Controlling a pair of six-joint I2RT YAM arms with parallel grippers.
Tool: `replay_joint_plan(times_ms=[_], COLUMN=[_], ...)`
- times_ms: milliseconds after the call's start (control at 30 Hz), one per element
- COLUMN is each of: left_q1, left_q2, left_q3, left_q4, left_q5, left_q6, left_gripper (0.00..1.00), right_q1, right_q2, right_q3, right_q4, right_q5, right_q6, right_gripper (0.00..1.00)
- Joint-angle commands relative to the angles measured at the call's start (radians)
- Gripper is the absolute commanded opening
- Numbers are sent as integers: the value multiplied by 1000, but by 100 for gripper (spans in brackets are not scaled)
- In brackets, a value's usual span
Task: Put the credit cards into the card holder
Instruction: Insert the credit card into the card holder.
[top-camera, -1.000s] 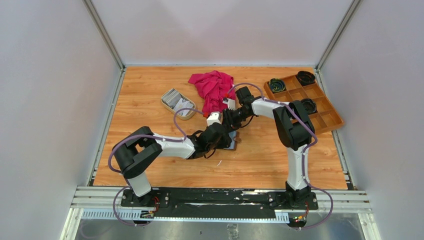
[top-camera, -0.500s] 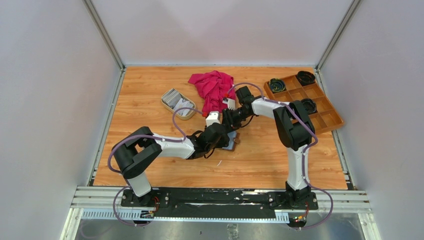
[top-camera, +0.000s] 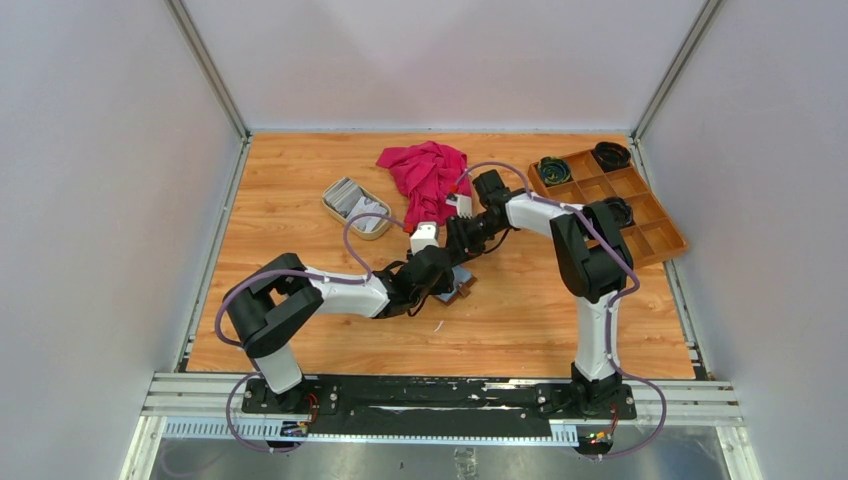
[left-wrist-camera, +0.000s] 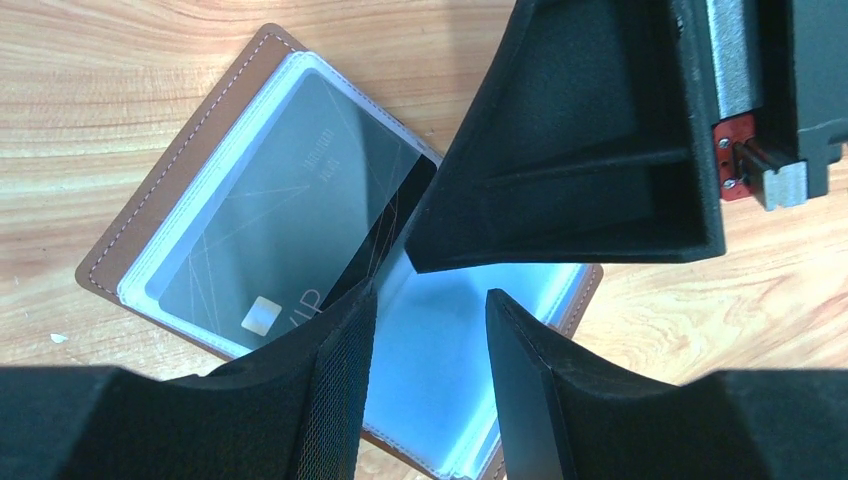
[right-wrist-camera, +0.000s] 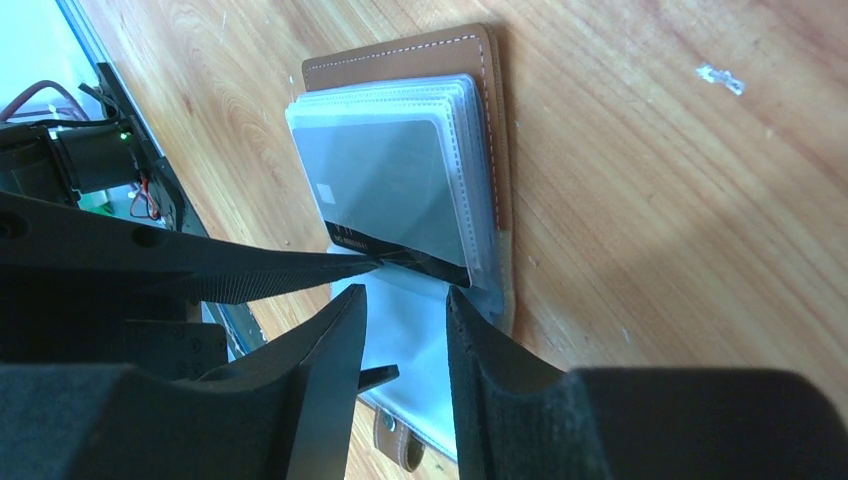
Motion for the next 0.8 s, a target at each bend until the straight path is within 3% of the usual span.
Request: replay_joint_plan(times_ms=[0,467,767], left_q1=[-3,12,260], left_q2=[-30,-278,-392], left_q3=[7,-56,-158], left_q4=[-16,-14,-15], left_q5=[-28,112,409], left_q6=[48,283,350], left_gripper=[50,50,50], right_q1=[-23,-30,-30], right_q2=[-48,-96,-203], right_q3=[22,36,8], right_q4=[-55,-144,-159], right_q5=[18,-91,-21], right_q6=[-59,-306,-465], right_gripper=[40,42,38])
